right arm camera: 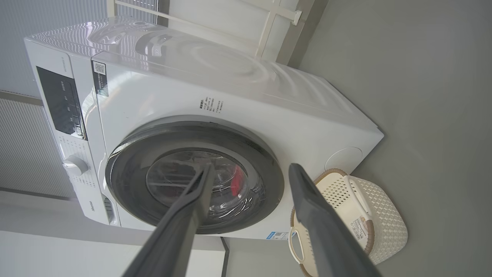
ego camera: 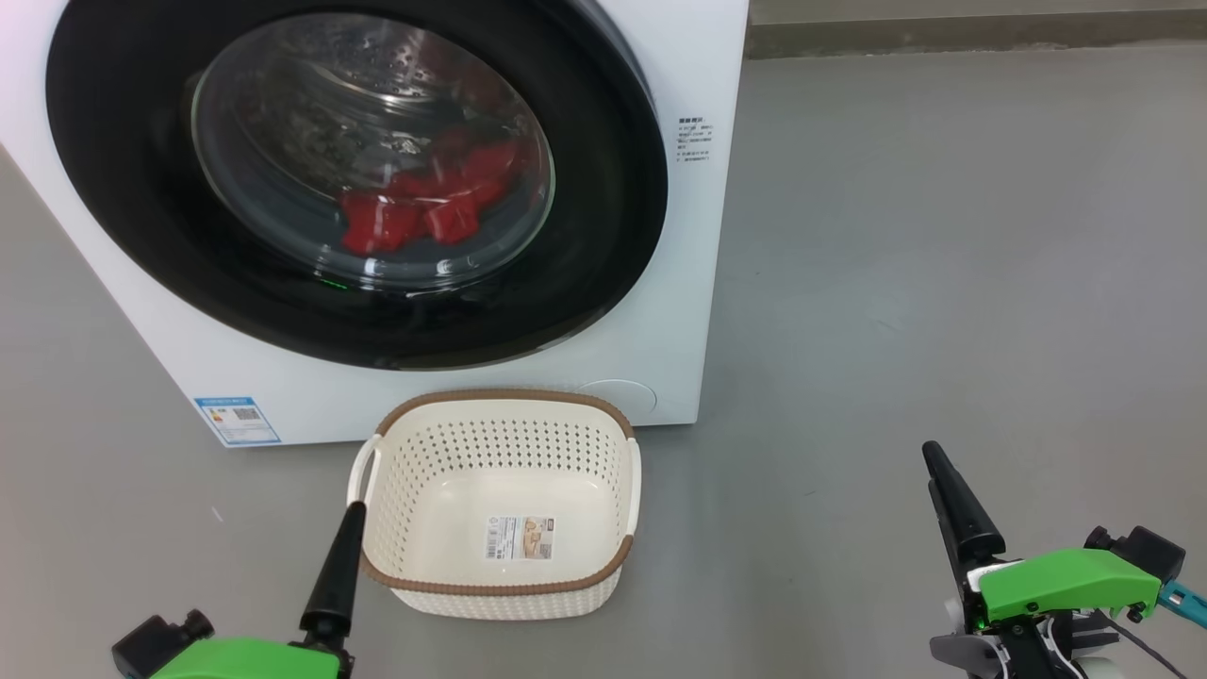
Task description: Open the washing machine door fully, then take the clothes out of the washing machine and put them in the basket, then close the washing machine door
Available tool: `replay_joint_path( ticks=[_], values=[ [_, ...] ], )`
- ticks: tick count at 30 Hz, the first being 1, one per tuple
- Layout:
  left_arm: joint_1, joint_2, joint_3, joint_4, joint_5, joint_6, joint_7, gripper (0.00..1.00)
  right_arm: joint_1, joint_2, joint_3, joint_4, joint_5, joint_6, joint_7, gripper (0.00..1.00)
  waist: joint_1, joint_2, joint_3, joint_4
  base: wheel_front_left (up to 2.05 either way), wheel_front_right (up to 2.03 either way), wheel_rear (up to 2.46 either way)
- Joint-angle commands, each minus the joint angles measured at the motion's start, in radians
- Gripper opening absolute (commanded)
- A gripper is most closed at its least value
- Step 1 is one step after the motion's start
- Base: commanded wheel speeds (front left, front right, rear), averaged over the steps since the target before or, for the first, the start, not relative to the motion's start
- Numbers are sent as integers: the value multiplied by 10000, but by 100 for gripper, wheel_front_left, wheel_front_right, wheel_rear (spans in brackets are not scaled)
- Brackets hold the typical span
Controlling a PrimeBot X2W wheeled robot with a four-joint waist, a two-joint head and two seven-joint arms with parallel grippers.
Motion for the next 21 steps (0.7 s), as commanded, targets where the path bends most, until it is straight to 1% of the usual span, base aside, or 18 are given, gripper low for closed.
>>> replay_joint_path(
  ticks=[1,7,9,15,16,21],
  values=[
    [-476,92,73,-283,269,-32,-125,100,-551,-136,94,-183,-268,-3,-98,100,-1,-1,5,-4,0,0,0],
    [-609,97,-54,-285,1099,-20,-301,100,-702,-90,93,-48,-1190,-4,-275,100,-1,-1,38,-29,0,0,0],
    [-691,101,-119,-299,1474,-1,-387,100,-781,-68,95,12,-1668,-4,-362,100,-1,-1,61,-34,0,0,0],
    [-873,108,-222,-299,2215,105,-564,100,-960,-40,102,94,-2568,-4,-538,100,-1,-1,108,-30,0,0,0],
    [-873,108,-222,-299,2215,105,-564,100,-960,-40,102,94,-2568,-4,-538,100,-1,-1,108,-30,0,0,0],
    [-1026,113,-316,-293,3106,248,-711,100,-1097,-35,111,166,-3281,-5,-686,100,-1,-1,125,-16,0,0,0]
  ],
)
